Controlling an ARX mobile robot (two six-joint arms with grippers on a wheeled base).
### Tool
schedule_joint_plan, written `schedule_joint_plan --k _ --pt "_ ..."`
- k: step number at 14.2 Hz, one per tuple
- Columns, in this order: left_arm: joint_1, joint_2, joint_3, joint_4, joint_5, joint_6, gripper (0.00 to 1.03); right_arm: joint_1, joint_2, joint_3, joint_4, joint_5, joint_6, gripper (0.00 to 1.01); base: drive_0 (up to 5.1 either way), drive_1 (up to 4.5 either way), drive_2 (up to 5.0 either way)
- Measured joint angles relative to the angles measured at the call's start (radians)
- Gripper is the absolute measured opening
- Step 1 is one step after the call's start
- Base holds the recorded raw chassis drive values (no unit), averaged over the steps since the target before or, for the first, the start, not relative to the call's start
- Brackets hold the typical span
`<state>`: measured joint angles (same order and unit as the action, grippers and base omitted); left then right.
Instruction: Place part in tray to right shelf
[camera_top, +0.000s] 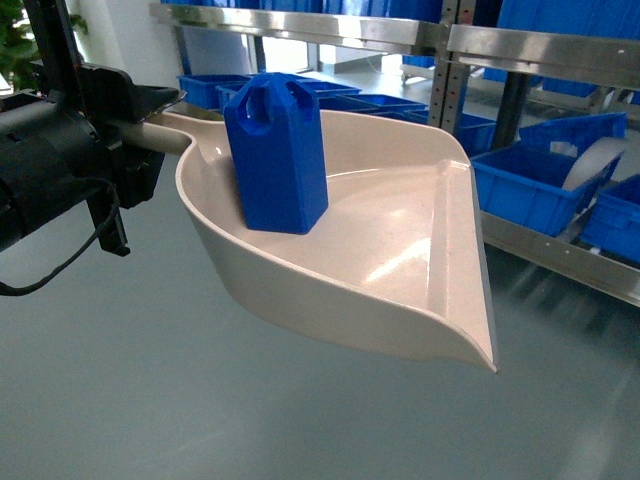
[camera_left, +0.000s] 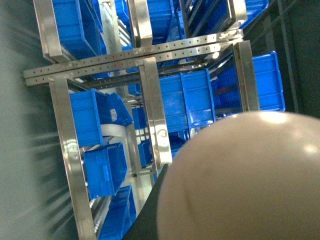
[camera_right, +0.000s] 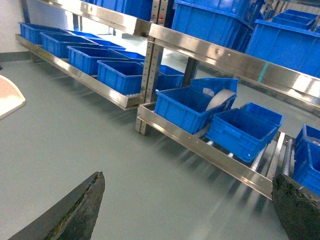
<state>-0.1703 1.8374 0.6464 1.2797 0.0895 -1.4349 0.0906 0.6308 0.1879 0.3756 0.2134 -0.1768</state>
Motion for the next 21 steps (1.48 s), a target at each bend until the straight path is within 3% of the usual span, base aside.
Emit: schedule_joint_plan --k 21 --pt "0.0 0.0 0.0 0.0 0.0 0.0 0.12 0.0 0.0 0.0 0.0 0.0 0.0 0.98 -1.6 -1.59 -1.6"
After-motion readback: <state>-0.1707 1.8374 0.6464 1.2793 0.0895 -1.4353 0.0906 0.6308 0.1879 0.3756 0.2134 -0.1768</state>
